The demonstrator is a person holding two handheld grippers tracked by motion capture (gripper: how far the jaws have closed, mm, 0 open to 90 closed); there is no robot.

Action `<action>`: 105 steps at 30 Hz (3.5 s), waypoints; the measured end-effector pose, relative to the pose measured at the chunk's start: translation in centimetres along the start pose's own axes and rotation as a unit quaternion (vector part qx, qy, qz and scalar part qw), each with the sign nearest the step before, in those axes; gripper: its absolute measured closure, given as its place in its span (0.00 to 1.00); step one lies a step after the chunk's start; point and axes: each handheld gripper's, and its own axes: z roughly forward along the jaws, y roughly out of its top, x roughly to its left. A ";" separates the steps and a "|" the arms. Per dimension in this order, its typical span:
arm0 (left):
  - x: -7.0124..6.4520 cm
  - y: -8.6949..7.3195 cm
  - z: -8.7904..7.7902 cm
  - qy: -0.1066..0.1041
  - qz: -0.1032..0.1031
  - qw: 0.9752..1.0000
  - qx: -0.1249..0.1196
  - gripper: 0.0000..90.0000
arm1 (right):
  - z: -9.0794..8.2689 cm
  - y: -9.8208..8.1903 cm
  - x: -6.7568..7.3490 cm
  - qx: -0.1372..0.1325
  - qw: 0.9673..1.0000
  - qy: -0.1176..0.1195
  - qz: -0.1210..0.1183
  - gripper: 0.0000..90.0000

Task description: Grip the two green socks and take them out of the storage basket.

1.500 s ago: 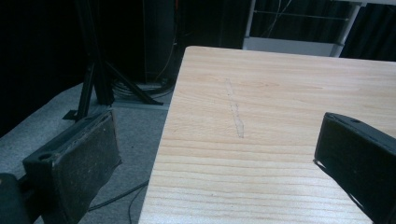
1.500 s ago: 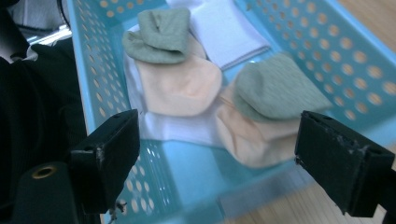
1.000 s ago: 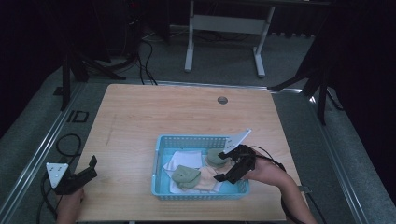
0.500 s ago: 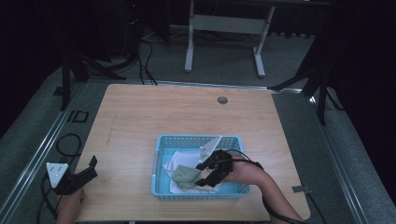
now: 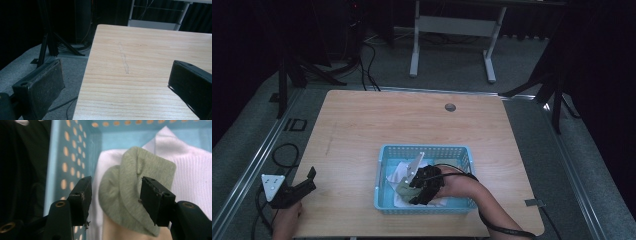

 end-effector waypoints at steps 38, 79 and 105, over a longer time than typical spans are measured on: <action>0.1 0.0 0.0 0.000 -0.001 1.000 0.002 0.01 | -7.0 1.0 0.5 -0.043 0.997 -0.065 -0.010 0.92; 0.0 0.0 0.1 0.003 0.002 1.000 0.004 0.01 | -18.4 -17.3 1.4 -0.097 0.960 -0.199 0.170 0.92; 0.0 0.0 0.1 0.003 0.001 1.000 0.003 0.01 | -10.8 -26.1 1.9 -0.083 0.950 -0.166 0.251 0.91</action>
